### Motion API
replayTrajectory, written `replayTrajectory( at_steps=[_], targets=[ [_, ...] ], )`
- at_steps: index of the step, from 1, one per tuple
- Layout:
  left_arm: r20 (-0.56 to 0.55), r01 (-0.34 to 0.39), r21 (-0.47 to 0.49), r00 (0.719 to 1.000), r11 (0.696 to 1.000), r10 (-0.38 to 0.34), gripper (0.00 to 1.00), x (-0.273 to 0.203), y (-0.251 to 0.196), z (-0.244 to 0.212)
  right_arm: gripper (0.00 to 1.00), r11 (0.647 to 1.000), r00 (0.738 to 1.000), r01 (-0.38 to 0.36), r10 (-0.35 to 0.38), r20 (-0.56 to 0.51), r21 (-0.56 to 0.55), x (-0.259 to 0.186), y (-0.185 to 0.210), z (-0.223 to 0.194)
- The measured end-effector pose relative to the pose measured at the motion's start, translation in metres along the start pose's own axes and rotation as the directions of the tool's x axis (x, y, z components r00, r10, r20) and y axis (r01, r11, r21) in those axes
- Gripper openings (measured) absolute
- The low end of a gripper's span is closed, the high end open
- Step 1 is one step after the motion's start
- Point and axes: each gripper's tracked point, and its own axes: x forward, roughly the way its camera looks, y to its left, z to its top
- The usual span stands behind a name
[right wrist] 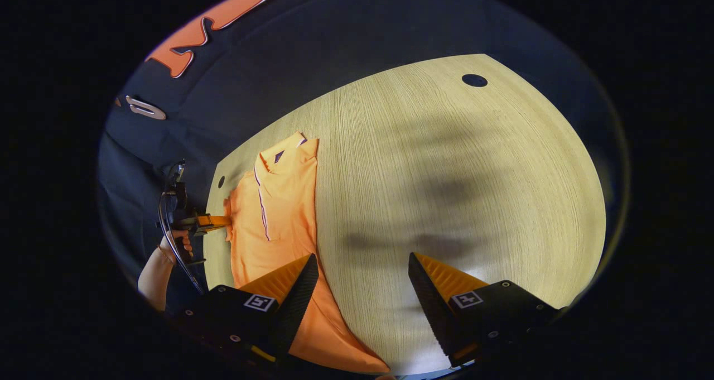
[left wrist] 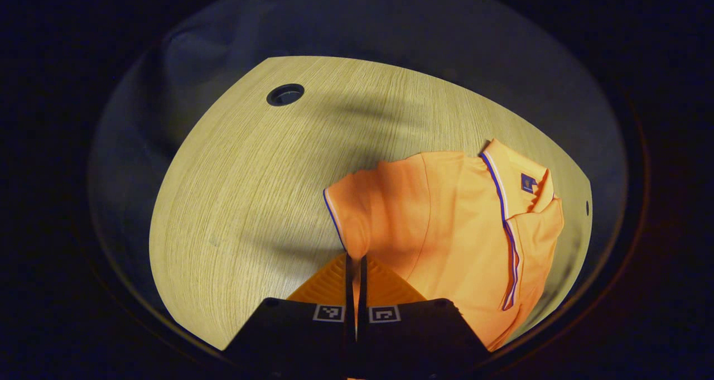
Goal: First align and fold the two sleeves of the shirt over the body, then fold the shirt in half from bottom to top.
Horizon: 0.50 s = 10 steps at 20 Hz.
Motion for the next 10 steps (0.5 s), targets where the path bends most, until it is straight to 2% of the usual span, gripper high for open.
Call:
replayTrajectory(
  at_steps=[5,10],
  targets=[
    [0.043,0.046,0.033,0.998,0.998,-0.047,0.01,-0.025,-0.01,0.008,0.99,1.0,1.0,0.0,0.0,0.009,-0.002,-0.002,0.003,0.0],
    [0.06,0.121,0.054,0.99,0.991,-0.124,0.01,-0.053,-0.048,0.01,0.99,1.0,1.0,-0.012,0.012,0.02,-0.011,-0.01,0.008,-0.002]
  ],
)
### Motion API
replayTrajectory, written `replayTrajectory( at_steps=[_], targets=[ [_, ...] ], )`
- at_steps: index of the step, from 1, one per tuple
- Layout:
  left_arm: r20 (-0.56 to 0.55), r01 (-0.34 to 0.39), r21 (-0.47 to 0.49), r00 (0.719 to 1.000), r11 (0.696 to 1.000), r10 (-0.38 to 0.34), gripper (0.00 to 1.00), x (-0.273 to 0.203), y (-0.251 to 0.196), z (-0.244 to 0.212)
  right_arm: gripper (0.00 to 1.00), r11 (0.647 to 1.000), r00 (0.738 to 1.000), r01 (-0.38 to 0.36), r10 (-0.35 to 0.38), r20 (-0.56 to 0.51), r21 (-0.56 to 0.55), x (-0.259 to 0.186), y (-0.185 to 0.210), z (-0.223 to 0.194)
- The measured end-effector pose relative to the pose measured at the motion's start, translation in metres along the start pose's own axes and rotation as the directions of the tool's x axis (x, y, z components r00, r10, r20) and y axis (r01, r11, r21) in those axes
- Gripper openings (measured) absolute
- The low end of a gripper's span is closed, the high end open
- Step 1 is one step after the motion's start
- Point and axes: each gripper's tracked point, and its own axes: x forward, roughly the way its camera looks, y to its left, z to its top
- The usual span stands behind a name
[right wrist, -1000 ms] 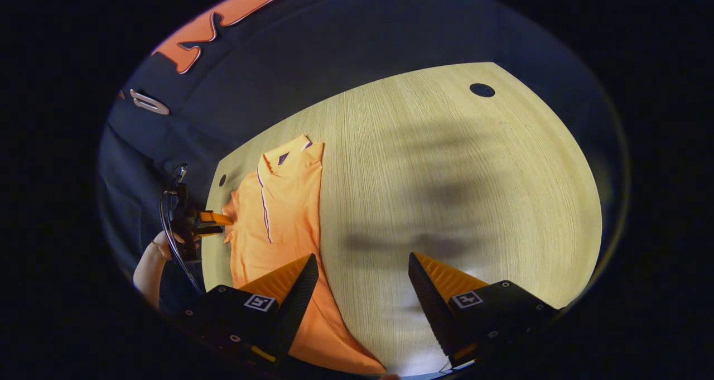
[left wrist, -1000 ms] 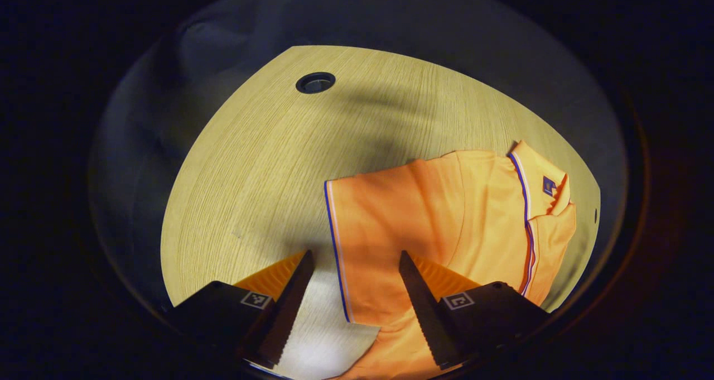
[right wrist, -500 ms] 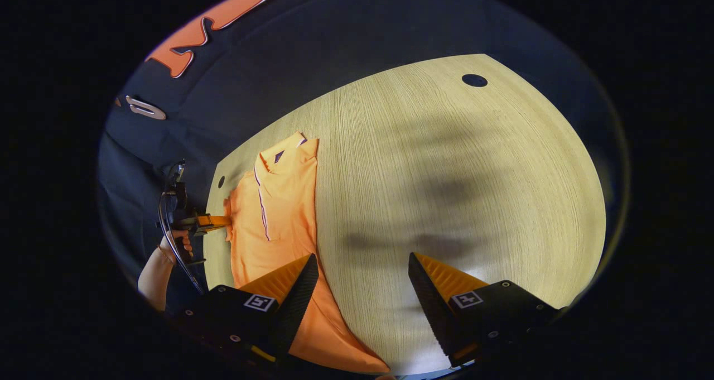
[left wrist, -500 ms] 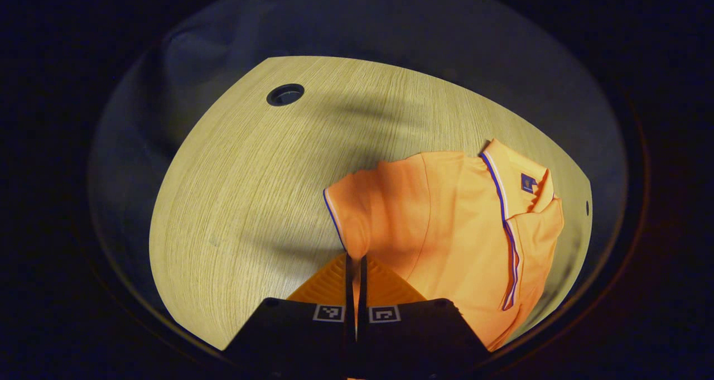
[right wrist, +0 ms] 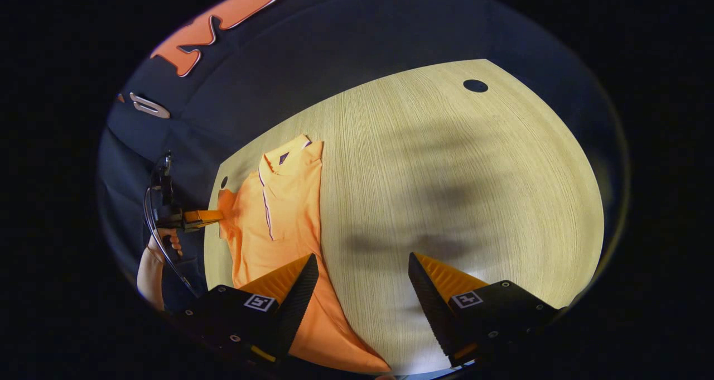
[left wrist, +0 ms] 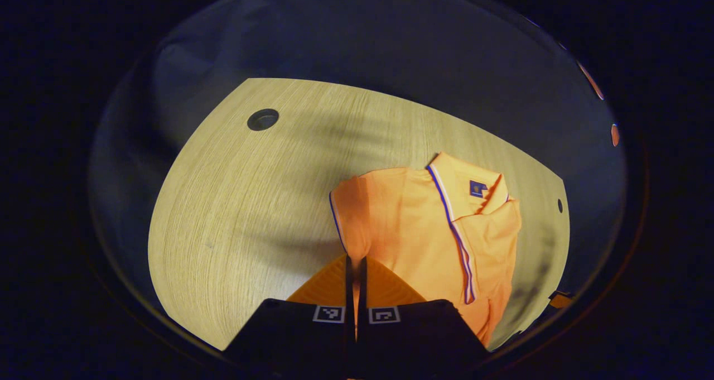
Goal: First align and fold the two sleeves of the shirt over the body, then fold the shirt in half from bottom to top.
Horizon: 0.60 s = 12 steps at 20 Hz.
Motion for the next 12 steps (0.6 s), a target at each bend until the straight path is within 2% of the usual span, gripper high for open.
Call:
replayTrajectory(
  at_steps=[5,11,12],
  targets=[
    [-0.045,0.096,0.033,0.994,0.995,-0.095,0.01,-0.001,-0.063,-0.014,0.99,1.0,1.0,-0.002,0.002,0.004,0.0,-0.006,-0.002,-0.005],
    [-0.112,0.162,0.06,0.982,0.985,-0.155,0.01,0.014,-0.13,-0.035,0.99,1.0,1.0,-0.006,0.006,0.003,0.024,-0.01,-0.009,-0.013],
    [-0.118,0.175,0.059,0.979,0.983,-0.167,0.04,0.015,-0.139,-0.037,0.99,1.0,1.0,-0.006,0.005,0.004,0.028,-0.011,-0.01,-0.013]
  ],
)
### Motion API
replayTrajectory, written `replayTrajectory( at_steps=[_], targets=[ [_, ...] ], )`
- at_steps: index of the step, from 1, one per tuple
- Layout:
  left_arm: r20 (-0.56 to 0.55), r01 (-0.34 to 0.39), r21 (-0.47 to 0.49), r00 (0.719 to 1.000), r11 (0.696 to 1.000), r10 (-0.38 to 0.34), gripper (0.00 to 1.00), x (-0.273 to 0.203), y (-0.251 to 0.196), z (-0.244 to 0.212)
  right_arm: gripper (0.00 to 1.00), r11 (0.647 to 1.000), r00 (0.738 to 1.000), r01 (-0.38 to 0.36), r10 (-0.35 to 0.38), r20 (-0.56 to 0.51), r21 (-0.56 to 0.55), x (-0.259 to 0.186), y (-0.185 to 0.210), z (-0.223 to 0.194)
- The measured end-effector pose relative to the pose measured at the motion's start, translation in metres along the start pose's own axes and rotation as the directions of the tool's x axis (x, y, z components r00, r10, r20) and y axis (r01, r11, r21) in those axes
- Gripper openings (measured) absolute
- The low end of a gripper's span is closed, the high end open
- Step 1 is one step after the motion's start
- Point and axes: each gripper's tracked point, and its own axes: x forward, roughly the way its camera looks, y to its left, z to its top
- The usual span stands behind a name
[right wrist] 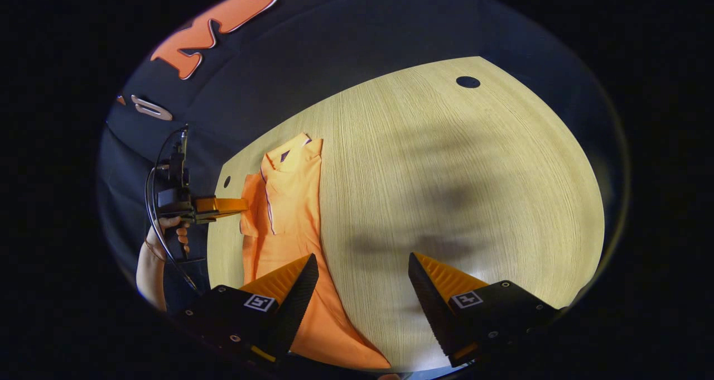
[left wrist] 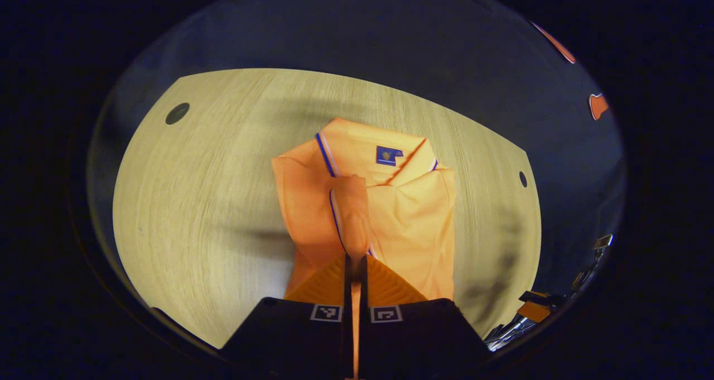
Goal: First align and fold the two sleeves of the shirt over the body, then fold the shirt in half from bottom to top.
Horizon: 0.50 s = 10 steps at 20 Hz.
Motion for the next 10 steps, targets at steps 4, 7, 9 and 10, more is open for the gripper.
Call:
replayTrajectory(
  at_steps=[4,7,9,10],
  targets=[
    [-0.024,0.053,-0.01,0.998,0.999,-0.053,0.21,0.01,-0.024,-0.007,0.99,1.0,1.0,0.003,-0.003,0.007,0.007,-0.004,-0.003,0.0],
    [-0.035,0.087,-0.016,0.996,0.996,-0.088,0.8,0.007,-0.034,-0.013,0.99,1.0,1.0,0.006,-0.006,0.008,0.007,-0.003,-0.002,-0.001],
    [-0.033,0.097,-0.016,0.995,0.995,-0.097,0.96,0.001,-0.036,-0.016,0.99,1.0,1.0,0.008,-0.008,0.009,0.006,-0.001,0.002,-0.002],
    [-0.023,0.099,-0.014,0.995,0.995,-0.099,0.97,-0.006,-0.037,-0.018,0.99,1.0,1.0,0.006,-0.006,0.014,0.006,0.0,0.005,-0.003]
  ],
)
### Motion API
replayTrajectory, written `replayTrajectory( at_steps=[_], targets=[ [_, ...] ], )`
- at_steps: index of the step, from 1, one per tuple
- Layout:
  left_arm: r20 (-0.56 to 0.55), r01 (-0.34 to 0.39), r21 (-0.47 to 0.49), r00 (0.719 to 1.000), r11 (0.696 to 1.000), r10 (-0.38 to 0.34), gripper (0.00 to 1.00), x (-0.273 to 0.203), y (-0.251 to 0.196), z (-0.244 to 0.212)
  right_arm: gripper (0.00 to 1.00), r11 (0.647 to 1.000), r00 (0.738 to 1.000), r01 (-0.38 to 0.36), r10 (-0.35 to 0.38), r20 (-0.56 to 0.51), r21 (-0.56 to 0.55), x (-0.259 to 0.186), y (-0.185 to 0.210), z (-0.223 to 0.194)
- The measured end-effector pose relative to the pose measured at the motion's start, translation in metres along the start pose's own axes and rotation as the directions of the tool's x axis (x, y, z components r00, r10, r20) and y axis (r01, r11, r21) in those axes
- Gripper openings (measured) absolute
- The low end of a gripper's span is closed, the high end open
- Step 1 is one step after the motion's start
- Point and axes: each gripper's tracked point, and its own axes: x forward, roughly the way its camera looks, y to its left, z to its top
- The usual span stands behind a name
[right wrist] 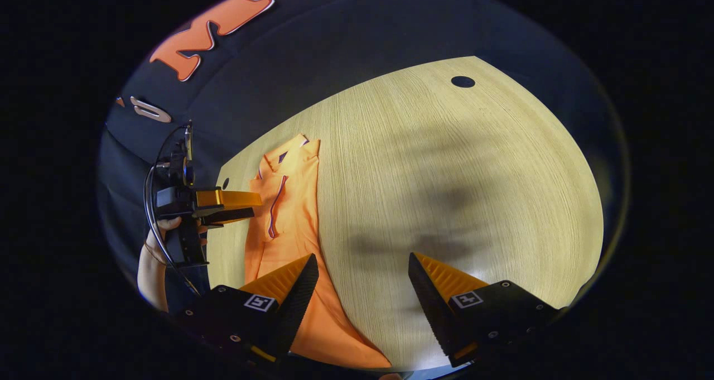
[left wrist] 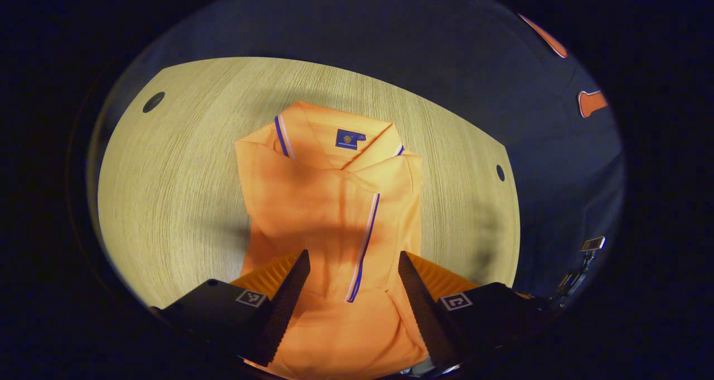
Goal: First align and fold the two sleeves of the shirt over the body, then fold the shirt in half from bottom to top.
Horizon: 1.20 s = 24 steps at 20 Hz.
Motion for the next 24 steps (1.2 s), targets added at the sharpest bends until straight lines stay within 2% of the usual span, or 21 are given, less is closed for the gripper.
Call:
replayTrajectory(
  at_steps=[5,8,11,13,16,18,22,24],
  targets=[
    [0.084,0.042,0.068,0.995,0.997,-0.048,0.99,-0.069,-0.004,-0.035,0.99,0.997,1.0,0.023,-0.021,0.023,-0.077,-0.028,0.017,-0.018],
    [0.142,0.01,0.124,0.989,0.992,-0.028,0.98,-0.117,0.012,-0.076,0.99,0.987,0.995,0.097,-0.092,0.047,-0.125,-0.042,0.02,-0.038],
    [0.166,-0.022,0.091,0.986,0.996,0.006,0.98,-0.152,0.03,-0.137,0.99,0.966,0.986,0.165,-0.162,0.029,-0.2,-0.052,0.021,-0.078],
    [0.138,-0.038,0.049,0.99,0.998,0.031,0.98,-0.16,0.041,-0.19,0.99,0.951,0.98,0.186,-0.197,-0.019,-0.248,-0.055,0.023,-0.113],
    [0.108,-0.135,0.079,0.986,0.988,0.126,0.98,-0.167,0.074,-0.253,0.99,0.94,0.971,0.164,-0.207,-0.118,-0.298,-0.057,0.036,-0.172],
    [0.08,-0.167,0.094,0.984,0.981,0.16,0.98,-0.172,0.09,-0.282,0.99,0.916,0.956,0.177,-0.246,-0.158,-0.359,-0.052,0.037,-0.199],
    [-0.005,-0.188,0.088,0.982,0.978,0.189,0.98,-0.167,0.105,-0.331,0.99,0.878,0.931,0.188,-0.302,-0.206,-0.439,-0.039,0.04,-0.239],
    [-0.043,-0.188,0.076,0.981,0.979,0.191,0.99,-0.158,0.105,-0.35,0.99,0.88,0.919,0.189,-0.315,-0.237,-0.435,-0.035,0.038,-0.254]
  ],
)
